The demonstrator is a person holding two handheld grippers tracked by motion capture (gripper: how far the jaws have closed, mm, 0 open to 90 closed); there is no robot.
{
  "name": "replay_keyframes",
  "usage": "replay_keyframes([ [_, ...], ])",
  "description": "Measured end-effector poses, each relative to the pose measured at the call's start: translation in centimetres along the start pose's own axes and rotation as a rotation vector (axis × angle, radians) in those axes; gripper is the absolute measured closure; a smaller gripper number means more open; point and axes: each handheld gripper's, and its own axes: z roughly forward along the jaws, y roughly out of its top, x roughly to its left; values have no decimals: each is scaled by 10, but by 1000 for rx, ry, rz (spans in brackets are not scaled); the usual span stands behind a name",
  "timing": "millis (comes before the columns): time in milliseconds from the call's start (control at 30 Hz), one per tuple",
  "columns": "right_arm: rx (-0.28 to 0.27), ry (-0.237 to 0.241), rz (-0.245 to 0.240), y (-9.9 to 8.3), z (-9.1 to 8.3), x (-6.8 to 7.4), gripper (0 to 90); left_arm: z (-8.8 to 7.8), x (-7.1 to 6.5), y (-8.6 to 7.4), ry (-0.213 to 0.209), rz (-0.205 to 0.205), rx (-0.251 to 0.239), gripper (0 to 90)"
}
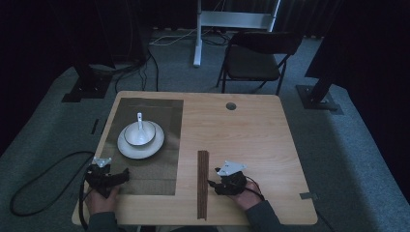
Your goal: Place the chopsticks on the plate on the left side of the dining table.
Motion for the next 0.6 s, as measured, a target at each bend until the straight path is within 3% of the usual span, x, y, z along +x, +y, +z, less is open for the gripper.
replay_keyframes([
  [600,11,18,-13,-1,8,8,433,0,0,0,0,0,0,14],
])
